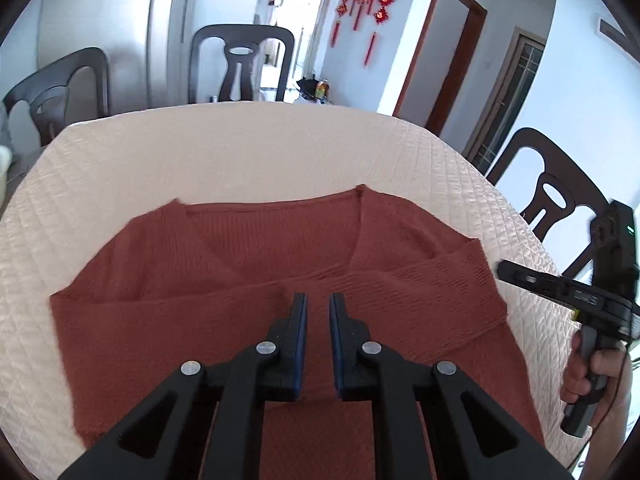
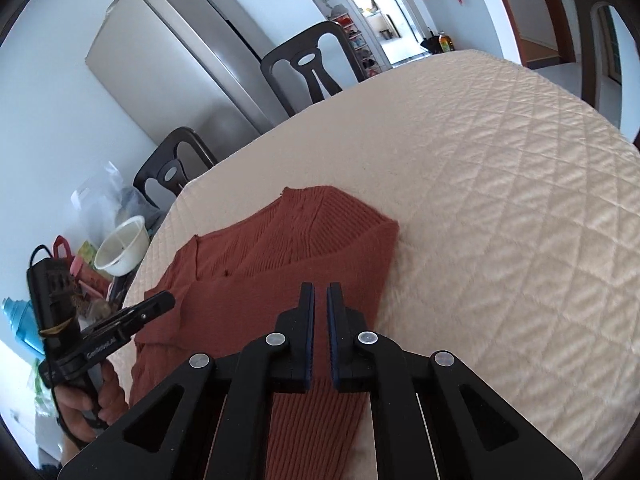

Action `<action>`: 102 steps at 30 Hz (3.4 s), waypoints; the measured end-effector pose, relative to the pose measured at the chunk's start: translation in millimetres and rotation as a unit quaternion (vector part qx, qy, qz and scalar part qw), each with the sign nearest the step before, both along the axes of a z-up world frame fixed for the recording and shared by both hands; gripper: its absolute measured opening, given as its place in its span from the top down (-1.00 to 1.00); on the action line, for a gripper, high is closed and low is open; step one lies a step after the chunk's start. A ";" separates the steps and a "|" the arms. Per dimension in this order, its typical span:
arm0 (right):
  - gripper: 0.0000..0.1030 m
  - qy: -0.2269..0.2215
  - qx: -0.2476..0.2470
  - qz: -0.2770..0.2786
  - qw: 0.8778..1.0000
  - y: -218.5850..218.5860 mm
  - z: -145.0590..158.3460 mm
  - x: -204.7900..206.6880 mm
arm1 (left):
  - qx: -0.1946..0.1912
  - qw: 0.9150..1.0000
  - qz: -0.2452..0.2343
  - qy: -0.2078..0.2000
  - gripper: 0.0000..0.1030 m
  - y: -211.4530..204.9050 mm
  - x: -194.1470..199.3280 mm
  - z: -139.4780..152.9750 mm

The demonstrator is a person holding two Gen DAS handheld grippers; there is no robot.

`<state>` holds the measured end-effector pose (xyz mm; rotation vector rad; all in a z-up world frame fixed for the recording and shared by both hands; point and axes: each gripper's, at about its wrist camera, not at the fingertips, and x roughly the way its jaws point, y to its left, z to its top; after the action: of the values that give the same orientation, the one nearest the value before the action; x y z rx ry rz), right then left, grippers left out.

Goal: Fold small clothes
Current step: 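Fold the held sleeve across the sweater body and open the right gripper, then move both grippers to the sweater hem, then grasp the sweater hem with both grippers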

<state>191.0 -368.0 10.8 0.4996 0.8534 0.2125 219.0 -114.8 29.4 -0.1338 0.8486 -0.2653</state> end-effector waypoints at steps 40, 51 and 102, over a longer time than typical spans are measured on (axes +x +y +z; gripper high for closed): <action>0.74 0.004 -0.132 0.043 0.990 36.3 1.0 -42.8 | 0.016 0.992 0.128 0.005 0.57 116.7 -64.3 -25.7; 0.67 -0.011 -0.124 0.068 0.990 37.0 17.8 -68.9 | 0.025 0.994 0.111 -0.010 0.36 120.3 -96.9 -10.8; 0.89 0.004 0.121 0.107 0.987 34.9 -9.5 -199.7 | -0.160 0.983 0.088 0.000 0.85 109.8 -237.4 -29.9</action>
<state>-8.7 -333.1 1.3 0.6354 0.8940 0.5159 -18.4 -5.0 -0.5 -0.5073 0.7834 -0.2335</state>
